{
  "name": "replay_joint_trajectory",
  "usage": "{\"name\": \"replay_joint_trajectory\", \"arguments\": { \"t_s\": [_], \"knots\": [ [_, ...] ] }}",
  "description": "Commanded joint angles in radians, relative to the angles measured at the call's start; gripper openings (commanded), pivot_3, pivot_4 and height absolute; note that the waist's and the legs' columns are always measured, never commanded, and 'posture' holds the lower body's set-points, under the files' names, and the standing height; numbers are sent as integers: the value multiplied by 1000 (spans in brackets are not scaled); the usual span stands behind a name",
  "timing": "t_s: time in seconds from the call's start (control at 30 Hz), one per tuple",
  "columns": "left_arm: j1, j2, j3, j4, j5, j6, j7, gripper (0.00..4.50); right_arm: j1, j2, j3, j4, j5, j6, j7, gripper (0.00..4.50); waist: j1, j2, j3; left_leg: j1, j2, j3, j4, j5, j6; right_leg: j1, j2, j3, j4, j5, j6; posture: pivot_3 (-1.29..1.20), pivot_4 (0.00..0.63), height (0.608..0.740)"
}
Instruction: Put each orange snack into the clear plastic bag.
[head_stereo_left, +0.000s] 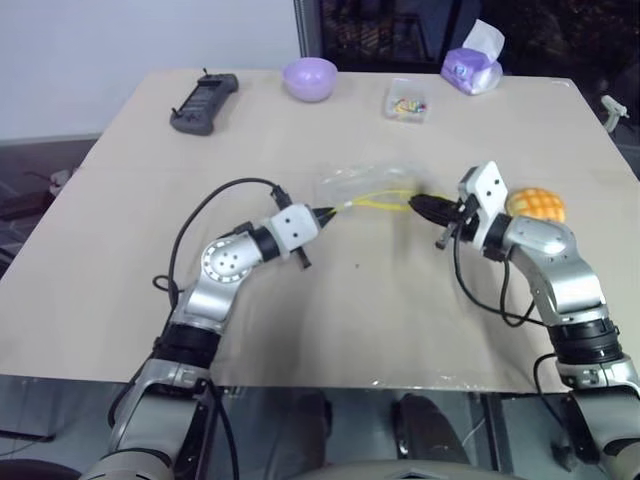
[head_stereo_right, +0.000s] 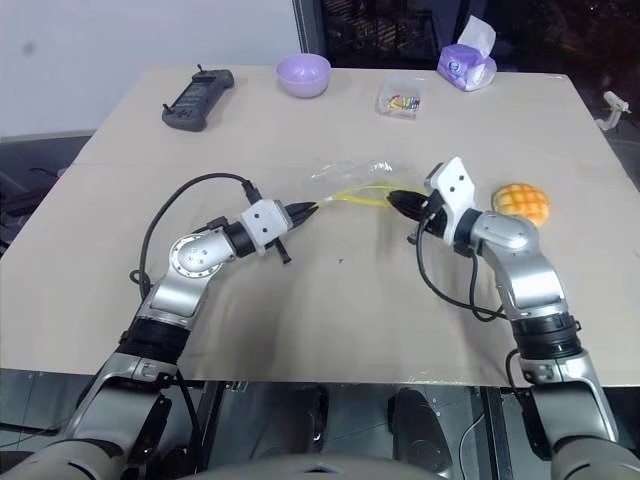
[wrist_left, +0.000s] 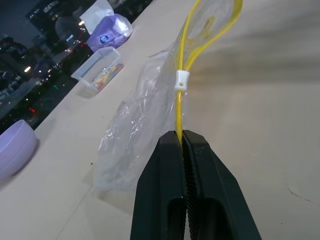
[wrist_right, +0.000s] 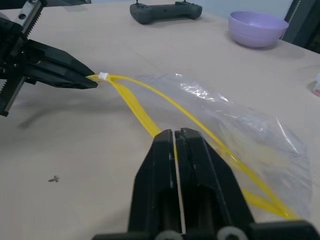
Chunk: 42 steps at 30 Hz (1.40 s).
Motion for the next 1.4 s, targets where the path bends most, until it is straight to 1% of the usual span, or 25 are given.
{"name": "replay_joint_trajectory", "arguments": {
  "t_s": [0.03,0.23,0.33,0.37,0.47,0.5,0.57,0.63,0.7,0.87,0.93,1.0,1.07,1.13,1.23,1.3,1.4],
  "knots": [
    [-19,-5,-2,-40,-1,-7,11,0,-44,10,14,38,-30,-43,-11,31,-1,0,0,0,0,0,0,0,0,0,0,0,0,0,0,0,150,740],
    [-14,-12,-8,-65,-17,-11,-6,0,-106,57,44,155,-95,-85,-57,31,-2,0,0,0,0,0,0,0,0,0,0,0,0,0,0,0,150,740],
    [-12,-21,-19,-101,-37,8,-26,0,-164,81,75,241,-193,-137,-148,31,-3,0,0,0,0,0,0,0,0,0,0,0,0,0,0,0,150,740],
    [-11,-23,-23,-110,-39,14,-32,0,-182,79,95,267,-237,-170,-173,269,-2,0,0,0,0,0,0,0,0,0,0,0,1,0,0,0,150,740],
    [-8,-24,-28,-121,-36,21,-34,0,-203,64,156,312,-325,-263,-178,1153,-2,0,0,0,0,0,0,0,0,-1,0,0,0,0,0,0,150,740],
    [-8,-25,-29,-123,-35,24,-34,0,-208,55,178,325,-369,-303,-196,1700,-3,0,0,0,0,0,0,0,0,-1,0,0,0,0,0,0,150,740],
    [-12,-27,-31,-124,-25,30,-28,0,-223,52,205,350,-434,-367,-240,2604,-3,0,0,0,0,0,0,0,0,-1,0,0,0,0,0,0,150,740],
    [-18,-33,-31,-134,-26,40,-23,0,-237,42,243,372,-507,-424,-274,3618,-3,0,0,0,0,0,0,0,0,-1,0,0,0,0,0,0,150,740],
    [-20,-38,-31,-140,-26,47,-21,0,-247,33,271,395,-563,-466,-298,4471,-3,0,0,0,0,0,0,0,-1,-1,0,0,0,0,0,0,150,740],
    [-16,-38,-30,-137,-13,56,-13,0,-259,28,279,425,-612,-513,-323,4471,-3,0,0,0,0,1,0,2,-4,-1,0,1,0,0,0,0,150,740],
    [-24,-39,-24,-121,12,75,19,0,-256,7,258,394,-593,-505,-282,4471,-3,0,0,0,0,1,0,2,-4,-1,0,1,0,0,0,0,150,740],
    [-25,-41,-19,-114,23,92,38,0,-241,-24,224,334,-535,-482,-205,4471,-2,0,0,0,0,1,0,2,-4,-1,0,1,0,0,0,0,150,740],
    [-20,-38,-17,-111,30,99,48,0,-213,-51,178,250,-431,-430,-105,4471,-2,0,0,0,0,1,0,2,-4,-1,0,1,0,0,0,0,150,740],
    [-13,-36,-22,-113,36,104,55,0,-171,-96,135,138,-311,-347,13,4471,3,0,0,-1,0,0,0,1,-1,0,0,0,0,0,0,0,150,740],
    [-7,-37,-26,-117,40,111,64,0,-102,-158,31,-17,-115,-162,126,4471,4,0,0,-1,0,-1,0,0,0,0,0,0,-1,0,0,0,150,740],
    [-4,-37,-27,-120,40,113,67,0,-74,-187,-19,-63,-45,-82,154,4471,1,0,0,-1,0,-1,0,0,0,1,-1,0,-1,0,0,0,150,740],
    [-4,-41,-29,-122,42,120,72,0,-57,-225,-142,35,-2,-4,96,4471,1,0,0,0,0,0,0,0,0,1,0,0,0,0,0,0,150,740]
  ]
}}
